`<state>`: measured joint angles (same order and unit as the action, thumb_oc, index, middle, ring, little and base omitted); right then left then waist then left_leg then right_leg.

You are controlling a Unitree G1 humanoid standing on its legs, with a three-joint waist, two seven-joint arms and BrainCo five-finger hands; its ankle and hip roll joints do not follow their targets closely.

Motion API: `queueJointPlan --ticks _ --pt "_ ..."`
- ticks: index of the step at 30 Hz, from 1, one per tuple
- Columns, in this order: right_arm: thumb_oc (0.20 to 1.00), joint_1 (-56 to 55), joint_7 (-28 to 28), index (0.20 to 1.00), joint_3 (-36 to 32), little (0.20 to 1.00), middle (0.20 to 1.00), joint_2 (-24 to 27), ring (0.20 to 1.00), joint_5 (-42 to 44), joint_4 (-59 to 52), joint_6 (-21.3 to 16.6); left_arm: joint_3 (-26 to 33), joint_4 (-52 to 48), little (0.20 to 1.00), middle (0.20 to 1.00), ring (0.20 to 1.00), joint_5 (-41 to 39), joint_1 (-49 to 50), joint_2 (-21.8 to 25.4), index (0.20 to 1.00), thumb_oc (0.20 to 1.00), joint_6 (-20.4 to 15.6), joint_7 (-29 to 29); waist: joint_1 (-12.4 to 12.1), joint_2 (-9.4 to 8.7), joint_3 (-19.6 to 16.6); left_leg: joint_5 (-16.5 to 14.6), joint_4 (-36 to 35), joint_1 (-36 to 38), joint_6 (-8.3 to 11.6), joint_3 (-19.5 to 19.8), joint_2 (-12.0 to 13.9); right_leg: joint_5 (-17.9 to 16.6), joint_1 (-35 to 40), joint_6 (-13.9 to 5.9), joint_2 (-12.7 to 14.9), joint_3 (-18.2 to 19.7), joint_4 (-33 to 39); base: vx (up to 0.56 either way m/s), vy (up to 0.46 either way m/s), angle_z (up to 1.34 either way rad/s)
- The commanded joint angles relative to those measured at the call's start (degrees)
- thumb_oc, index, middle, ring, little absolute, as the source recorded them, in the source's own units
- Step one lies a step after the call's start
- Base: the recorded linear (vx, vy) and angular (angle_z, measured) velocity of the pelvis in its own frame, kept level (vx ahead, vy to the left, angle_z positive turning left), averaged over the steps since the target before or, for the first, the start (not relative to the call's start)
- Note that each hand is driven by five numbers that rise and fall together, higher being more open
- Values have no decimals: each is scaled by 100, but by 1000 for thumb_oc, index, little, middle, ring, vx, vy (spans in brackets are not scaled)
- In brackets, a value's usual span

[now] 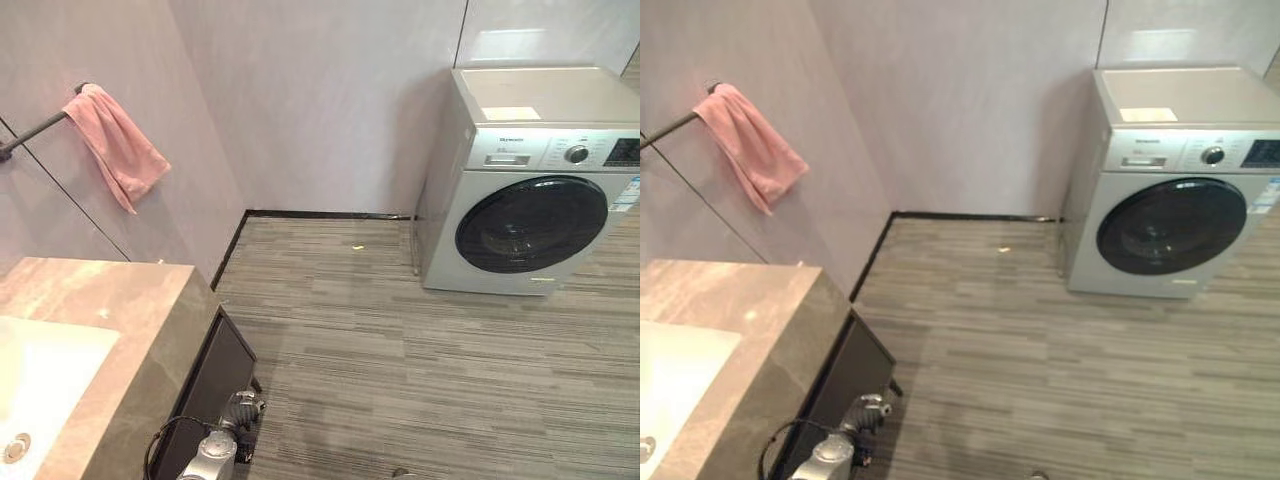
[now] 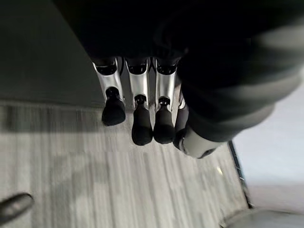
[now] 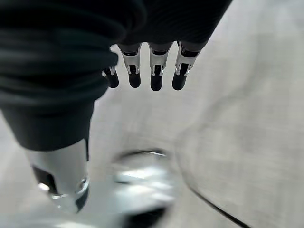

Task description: Put brush and paste in cup on sink, flatten towel.

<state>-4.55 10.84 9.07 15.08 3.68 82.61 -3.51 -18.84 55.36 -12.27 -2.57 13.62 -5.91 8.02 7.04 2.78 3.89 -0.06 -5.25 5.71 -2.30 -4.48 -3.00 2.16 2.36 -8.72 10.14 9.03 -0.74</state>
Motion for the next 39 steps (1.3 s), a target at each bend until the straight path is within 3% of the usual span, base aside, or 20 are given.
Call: queueJointPlan --ticks 1,2,4,6,8,10,15,20,28,36,39 --pt "1000 700 -132 1000 -289 1000 1000 201 1000 908 -836 -263 -5 17 1000 1000 1000 437 -207 -104 1000 1000 -11 -150 -149 -106 -34 -345 704 -508 -4 -257 138 -171 -374 84 -569 -74 -433 60 214 -72" --pt "1000 778 -145 1000 -221 1000 1000 193 1000 961 -916 -272 63 138 1000 1000 1000 258 -218 -146 1000 1000 9 -157 -177 -106 5 -366 696 -481 -14 -375 164 -197 -484 55 -575 -91 -566 -13 149 -101" --pt "1000 1007 -377 1000 -3 1000 1000 56 1000 1407 -1319 -399 123 119 1000 1000 1000 -51 -183 -156 1000 1000 -85 -205 -262 -204 159 -413 732 -448 30 -700 242 -339 -822 26 -495 -789 -717 -85 42 -116" --pt "1000 911 -471 1000 59 1000 1000 -36 1000 1846 -1873 -592 147 224 1000 1000 1000 135 -271 -130 1000 1000 -121 -44 -247 -317 241 -461 830 -429 49 -777 238 -410 -907 88 -458 -1139 -646 -42 -32 -90" --pt "1000 841 -443 1000 91 1000 1000 -71 1000 2285 -2240 -771 137 -12 1000 1000 1000 130 -282 -63 1000 1000 -196 25 -228 -431 305 -572 1298 -616 57 -769 263 -369 -857 186 -511 -1030 -586 -64 -62 6" --pt "1000 765 -325 1000 230 1000 1000 55 1000 2409 -3480 -936 347 -961 1000 1000 1000 -465 -256 39 1000 1000 -345 282 -265 -530 586 -721 2118 -1123 127 -742 363 -219 -1086 326 -547 -1123 -952 -207 -92 23" --pt "1000 986 -8 1000 332 1000 1000 153 1000 2058 -3645 -980 371 -1083 1000 1000 1000 -423 -447 22 1000 1000 -430 486 -244 -628 772 -1187 2914 -1255 101 -706 520 138 -1212 442 -660 -1270 -1661 -12 -85 6" --pt "1000 983 37 1000 348 1000 1000 -53 1000 2296 -3530 -952 315 -930 1000 1000 1000 -447 -419 -115 1000 1000 -380 540 -266 -607 583 -1224 2882 -1069 75 -827 524 212 -1114 460 -710 -1142 -1695 85 -6 -8" --pt "1000 919 -19 1000 575 1000 1000 -176 1000 2116 -3322 -801 177 -979 1000 1000 1000 -276 -329 -152 1000 1000 -345 493 -303 -569 609 -1233 2846 -957 60 -867 470 242 -991 459 -679 -1121 -1664 39 25 -6" --pt "1000 696 -8 1000 500 1000 1000 -118 1000 2045 -3544 -831 67 -837 1000 1000 1000 -71 -244 -140 1000 1000 -411 456 -353 -441 510 -1035 2225 -867 17 -769 214 4 -918 305 -503 -1085 -1226 24 84 3" --pt "1000 549 38 1000 416 1000 1000 -122 1000 1980 -3649 -852 104 -1028 1000 1000 1000 -77 -113 -24 1000 1000 -463 449 -345 -382 543 -952 1871 -727 -59 -729 172 -109 -1114 164 -471 -1082 -1579 5 97 1"
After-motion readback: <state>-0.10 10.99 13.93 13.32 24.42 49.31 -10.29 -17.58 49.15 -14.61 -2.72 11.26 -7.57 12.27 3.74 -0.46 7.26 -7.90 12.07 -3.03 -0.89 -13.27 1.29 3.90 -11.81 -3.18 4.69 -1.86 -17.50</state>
